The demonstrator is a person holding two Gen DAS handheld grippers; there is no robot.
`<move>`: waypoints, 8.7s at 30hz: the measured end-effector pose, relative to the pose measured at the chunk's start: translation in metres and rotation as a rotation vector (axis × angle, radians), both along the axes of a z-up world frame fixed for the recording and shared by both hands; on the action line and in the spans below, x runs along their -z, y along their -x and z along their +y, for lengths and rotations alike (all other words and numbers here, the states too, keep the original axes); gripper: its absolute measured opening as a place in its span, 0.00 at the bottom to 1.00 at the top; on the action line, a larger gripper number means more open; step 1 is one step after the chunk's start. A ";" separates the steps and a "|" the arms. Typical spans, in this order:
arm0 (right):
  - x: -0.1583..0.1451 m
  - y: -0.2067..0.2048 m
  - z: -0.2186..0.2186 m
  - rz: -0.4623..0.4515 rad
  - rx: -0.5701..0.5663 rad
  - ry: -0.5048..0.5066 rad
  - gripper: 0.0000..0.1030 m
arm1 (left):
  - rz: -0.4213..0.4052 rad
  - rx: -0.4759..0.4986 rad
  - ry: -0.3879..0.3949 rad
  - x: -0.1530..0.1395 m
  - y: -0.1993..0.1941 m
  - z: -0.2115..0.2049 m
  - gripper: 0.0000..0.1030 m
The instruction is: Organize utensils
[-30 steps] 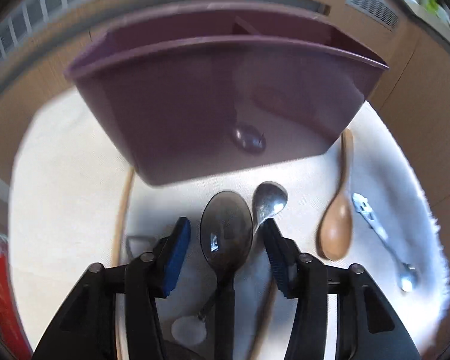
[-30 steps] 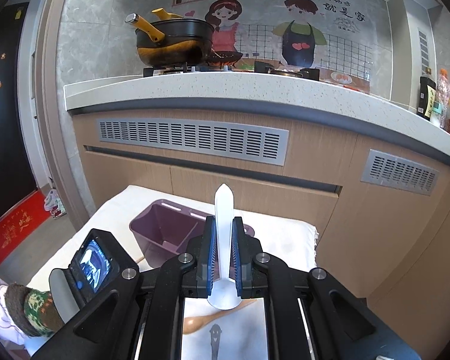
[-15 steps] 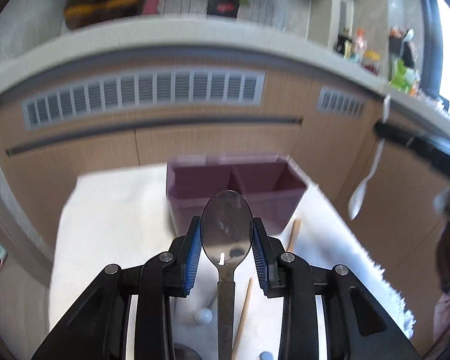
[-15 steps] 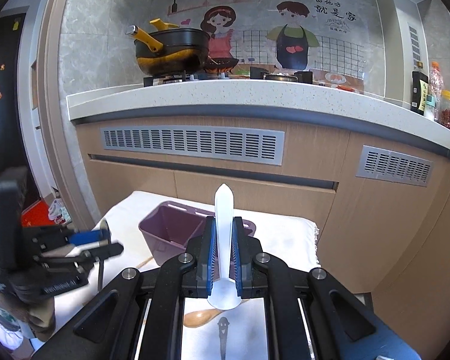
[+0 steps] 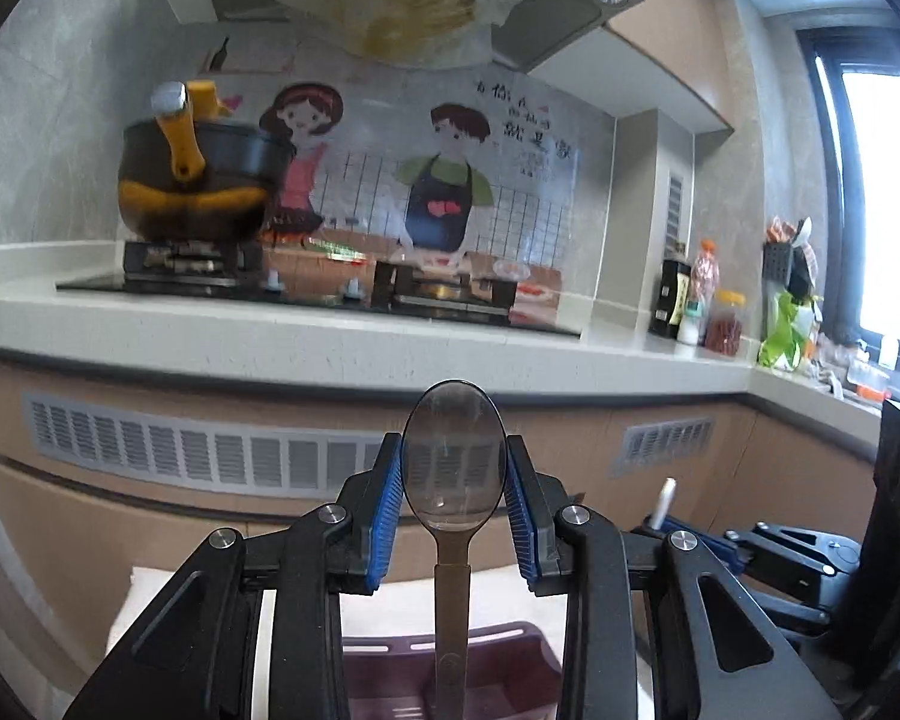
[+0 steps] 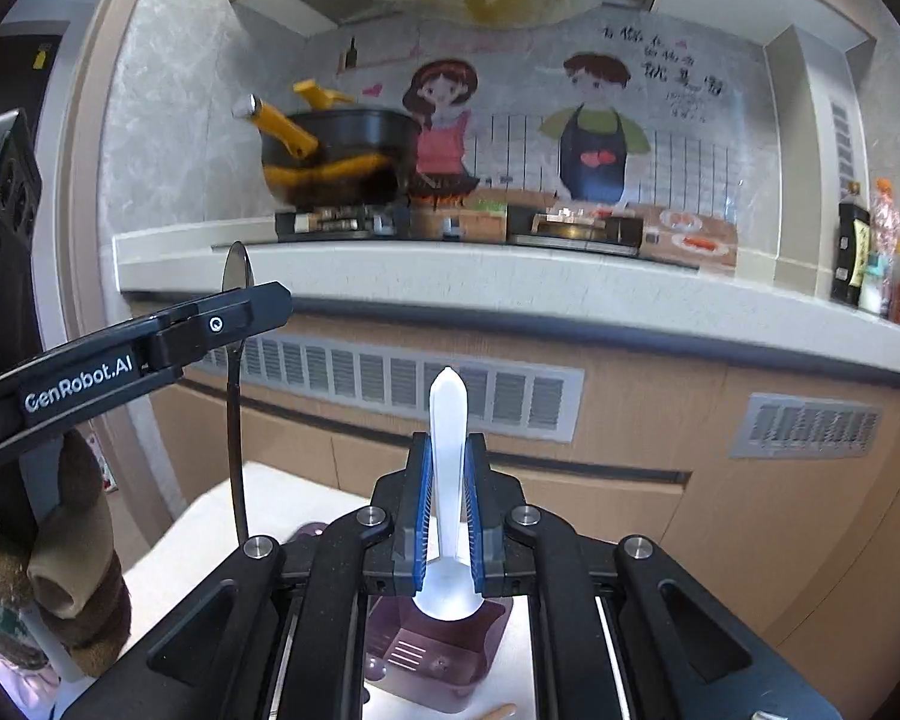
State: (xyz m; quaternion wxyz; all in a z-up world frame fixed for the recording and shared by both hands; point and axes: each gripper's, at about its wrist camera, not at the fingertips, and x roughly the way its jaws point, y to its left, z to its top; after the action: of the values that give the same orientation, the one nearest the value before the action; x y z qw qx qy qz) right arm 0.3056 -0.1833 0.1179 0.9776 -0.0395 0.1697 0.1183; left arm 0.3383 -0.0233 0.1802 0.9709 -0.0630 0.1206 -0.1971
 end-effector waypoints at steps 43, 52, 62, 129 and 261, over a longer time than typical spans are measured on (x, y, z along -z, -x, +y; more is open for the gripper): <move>0.172 0.173 0.041 0.546 -0.133 0.081 0.97 | 0.562 -0.151 -0.252 0.204 0.148 0.085 0.88; 0.210 0.166 0.110 0.704 -0.174 0.154 0.45 | 0.610 -0.266 -0.170 0.205 0.167 0.127 0.89; 0.202 0.155 0.090 0.624 -0.123 0.239 0.12 | 0.805 -0.100 -0.031 0.234 0.157 0.117 0.89; 0.202 0.135 -0.062 0.502 0.060 -0.198 0.17 | 0.797 0.037 -0.468 0.252 0.066 -0.049 0.56; 0.065 0.130 -0.021 0.229 0.056 0.030 0.10 | 0.433 -0.146 -0.234 0.169 0.113 0.040 0.22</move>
State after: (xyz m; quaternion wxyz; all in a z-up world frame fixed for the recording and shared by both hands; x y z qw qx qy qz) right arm 0.1760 -0.2038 0.0525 0.9540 -0.0355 0.2832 0.0921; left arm 0.2252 0.0166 0.0110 0.9347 0.0007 0.3429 -0.0931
